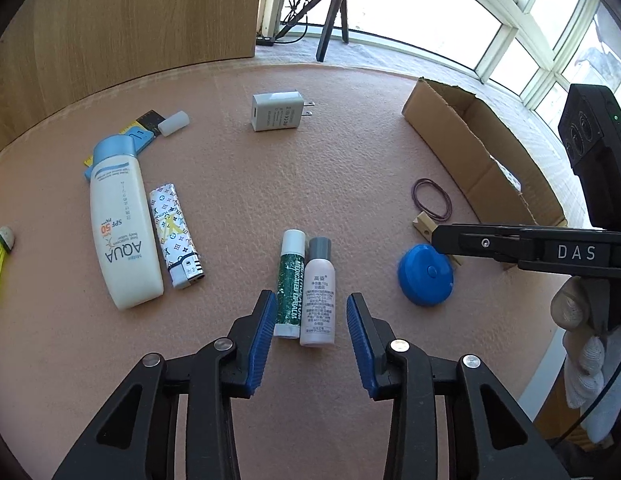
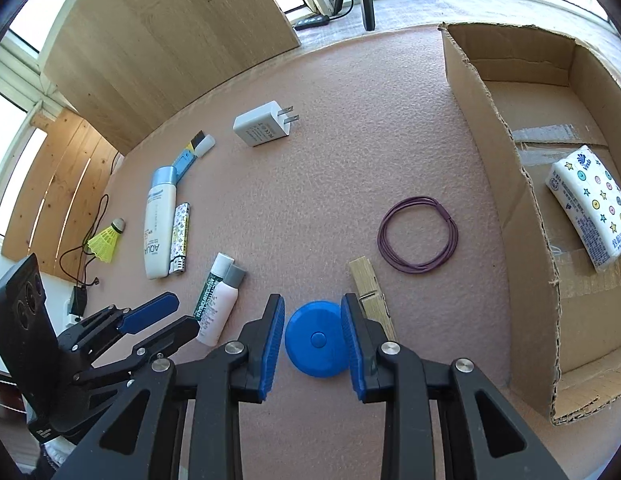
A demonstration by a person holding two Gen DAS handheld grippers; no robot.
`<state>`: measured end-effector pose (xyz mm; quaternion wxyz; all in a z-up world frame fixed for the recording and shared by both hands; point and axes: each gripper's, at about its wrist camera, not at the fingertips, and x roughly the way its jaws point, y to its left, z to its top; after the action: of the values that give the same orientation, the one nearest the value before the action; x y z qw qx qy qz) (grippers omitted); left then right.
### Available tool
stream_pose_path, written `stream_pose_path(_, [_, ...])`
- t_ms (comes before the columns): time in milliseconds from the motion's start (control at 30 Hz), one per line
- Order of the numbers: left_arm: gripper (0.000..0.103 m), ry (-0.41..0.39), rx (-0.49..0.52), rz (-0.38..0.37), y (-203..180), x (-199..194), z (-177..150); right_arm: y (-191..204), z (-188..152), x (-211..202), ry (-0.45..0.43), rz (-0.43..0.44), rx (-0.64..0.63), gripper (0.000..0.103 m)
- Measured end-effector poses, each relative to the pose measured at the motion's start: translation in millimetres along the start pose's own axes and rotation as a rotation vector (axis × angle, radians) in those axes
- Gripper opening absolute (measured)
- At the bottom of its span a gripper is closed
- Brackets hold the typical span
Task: Organize objects
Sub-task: 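Position the right gripper around the tape measure while the left aligns on the grey-capped bottle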
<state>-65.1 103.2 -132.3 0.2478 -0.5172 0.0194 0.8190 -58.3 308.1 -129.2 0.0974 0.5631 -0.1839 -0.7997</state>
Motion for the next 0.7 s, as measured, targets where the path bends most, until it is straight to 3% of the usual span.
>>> stream_pose_path(200, [0.039,0.021,0.039,-0.018,-14.8,13.5,3.8,0.1,-4.6,2.3,0.016,0.003,0.001,0.027])
stream_pose_path(700, [0.043,0.05,0.004,0.017,2.7,27.9,4.1,5.3,-13.0,10.7,0.036,-0.031,-0.056,0.027])
